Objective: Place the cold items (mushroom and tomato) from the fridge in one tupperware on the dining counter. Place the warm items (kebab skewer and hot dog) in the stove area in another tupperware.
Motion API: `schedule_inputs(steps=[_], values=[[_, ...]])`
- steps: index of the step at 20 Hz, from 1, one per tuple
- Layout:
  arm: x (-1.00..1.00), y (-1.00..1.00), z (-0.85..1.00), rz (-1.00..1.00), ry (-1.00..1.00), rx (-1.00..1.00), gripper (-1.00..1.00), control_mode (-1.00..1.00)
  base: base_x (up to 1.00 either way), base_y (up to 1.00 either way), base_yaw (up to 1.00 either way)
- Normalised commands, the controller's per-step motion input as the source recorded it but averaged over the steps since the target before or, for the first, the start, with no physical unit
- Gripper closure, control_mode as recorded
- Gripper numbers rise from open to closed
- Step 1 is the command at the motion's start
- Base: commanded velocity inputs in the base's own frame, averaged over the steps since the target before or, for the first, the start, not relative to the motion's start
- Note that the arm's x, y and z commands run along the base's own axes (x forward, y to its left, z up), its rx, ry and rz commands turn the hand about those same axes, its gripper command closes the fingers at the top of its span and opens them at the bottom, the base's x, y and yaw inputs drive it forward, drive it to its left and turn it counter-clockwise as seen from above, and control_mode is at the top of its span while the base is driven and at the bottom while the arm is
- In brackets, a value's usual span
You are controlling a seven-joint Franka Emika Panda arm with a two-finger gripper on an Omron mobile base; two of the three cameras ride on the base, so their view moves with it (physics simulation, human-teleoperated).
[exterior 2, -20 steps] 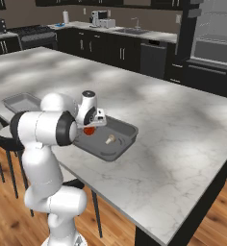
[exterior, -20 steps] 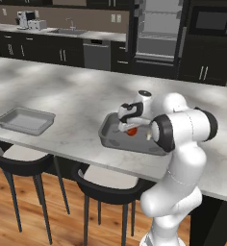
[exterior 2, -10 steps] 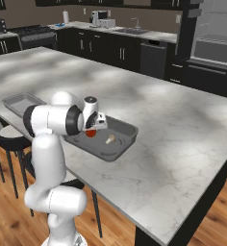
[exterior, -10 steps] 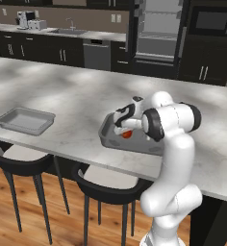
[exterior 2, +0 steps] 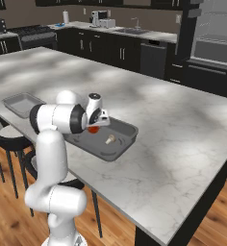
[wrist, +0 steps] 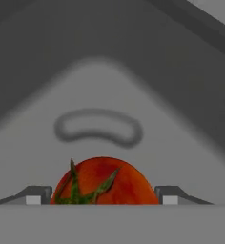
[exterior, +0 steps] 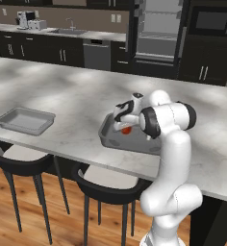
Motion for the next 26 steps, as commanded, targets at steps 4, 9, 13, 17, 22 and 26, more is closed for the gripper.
schedule_inputs(steps=[4, 9, 13, 17, 22, 26], values=[[-0.02, -0.1, 0.38, -0.03, 0.0, -0.06, -1.0, -1.0, 0.0, 0.0, 0.0], [-0.02, 0.0, 0.64, -0.06, 0.0, -0.06, -1.0, -1.0, 0.0, 0.0, 0.0], [-0.68, -0.55, 0.95, -0.02, -0.04, -0.01, -1.0, -1.0, 0.0, 0.0, 0.0], [-1.0, -0.98, 0.97, 0.0, -0.12, 0.0, -1.0, -1.0, 0.0, 0.0, 0.0], [-1.0, -0.86, 0.87, 0.0, -0.19, -0.02, -1.0, -1.0, 0.0, 0.0, 0.0], [-1.0, -0.3, 0.43, 0.01, -0.1, -0.2, -1.0, -1.0, 0.0, 0.0, 0.0]])
